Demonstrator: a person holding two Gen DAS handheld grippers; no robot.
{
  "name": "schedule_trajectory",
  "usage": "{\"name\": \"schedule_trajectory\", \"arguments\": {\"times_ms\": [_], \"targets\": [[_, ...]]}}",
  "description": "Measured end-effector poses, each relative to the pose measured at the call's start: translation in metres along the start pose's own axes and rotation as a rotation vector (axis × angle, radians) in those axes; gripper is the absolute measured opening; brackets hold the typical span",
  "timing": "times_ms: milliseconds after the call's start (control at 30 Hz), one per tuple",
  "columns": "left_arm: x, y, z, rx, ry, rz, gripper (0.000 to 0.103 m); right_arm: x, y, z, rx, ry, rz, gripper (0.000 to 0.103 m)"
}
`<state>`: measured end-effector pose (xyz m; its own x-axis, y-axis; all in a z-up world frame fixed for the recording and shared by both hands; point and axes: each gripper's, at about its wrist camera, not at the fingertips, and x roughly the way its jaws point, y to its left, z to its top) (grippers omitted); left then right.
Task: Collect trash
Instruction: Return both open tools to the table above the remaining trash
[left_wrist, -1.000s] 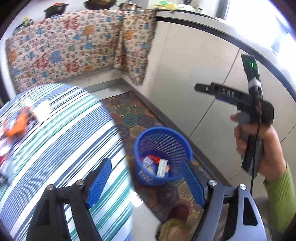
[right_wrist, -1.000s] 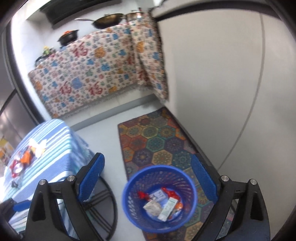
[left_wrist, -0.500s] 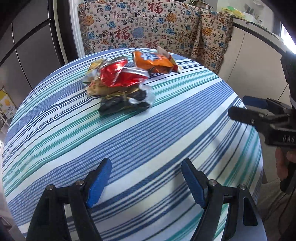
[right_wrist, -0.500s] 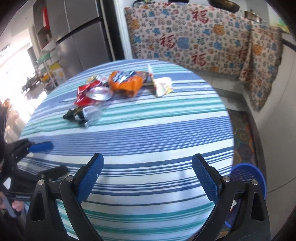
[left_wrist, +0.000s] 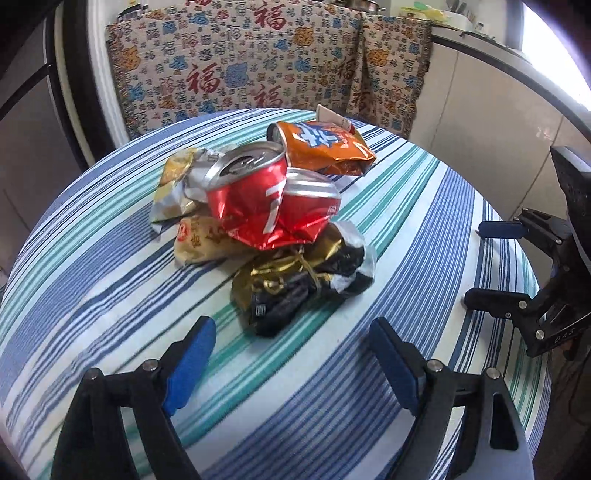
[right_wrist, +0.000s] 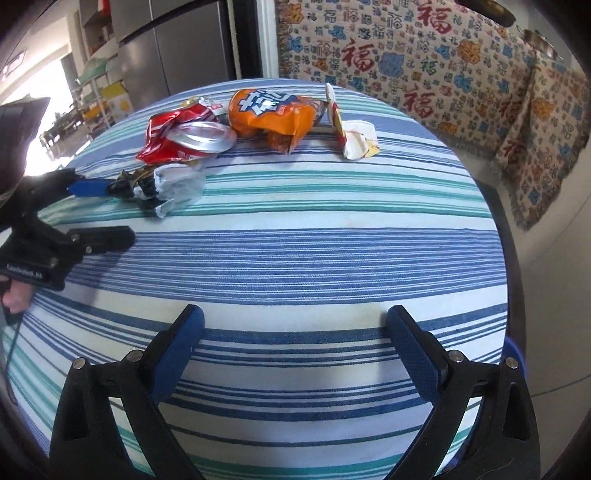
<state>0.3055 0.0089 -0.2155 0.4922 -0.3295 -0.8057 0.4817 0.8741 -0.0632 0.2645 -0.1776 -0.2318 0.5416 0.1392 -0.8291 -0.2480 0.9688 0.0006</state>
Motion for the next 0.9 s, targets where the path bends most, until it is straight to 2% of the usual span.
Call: {"name": "schedule_trajectory", "arguments": {"times_ms": [233,333,433,533,667,800,900], "targets": [[0.002,0.003,0.019,0.109,-0.054,-0.128,0.087,-0.002,-0.001,-0.006,-0.005,-0.030,-0.001,0.101],[-0.004,-0.005,0.012,0.162,-0.046,-0.170,0.086,-0.002,-0.002,-0.005,-0.007,-0.026,0.002,0.101],[-0.016,-0.021,-0.007,0.236,-0.006,-0.241,0.086,-0.002,-0.003,-0.005,-0.006,-0.025,0.002,0.101],[-0.026,-0.025,-0.014,0.242,-0.020,-0.223,0.087,-0.002,-0.003,-0.005,-0.006,-0.026,0.001,0.101],[-0.020,-0.012,0.002,0.130,-0.044,-0.213,0.087,-0.002,-0.004,-0.006,-0.002,-0.029,-0.001,0.103],[0.000,-0.020,0.016,0.125,-0.004,-0.191,0.087,-0.001,-0.005,-0.005,-0.002,-0.033,-0.006,0.103],[0.008,-0.030,0.014,0.140,0.017,-0.188,0.087,-0.001,-0.005,-0.005,-0.003,-0.033,-0.005,0.103]]}}
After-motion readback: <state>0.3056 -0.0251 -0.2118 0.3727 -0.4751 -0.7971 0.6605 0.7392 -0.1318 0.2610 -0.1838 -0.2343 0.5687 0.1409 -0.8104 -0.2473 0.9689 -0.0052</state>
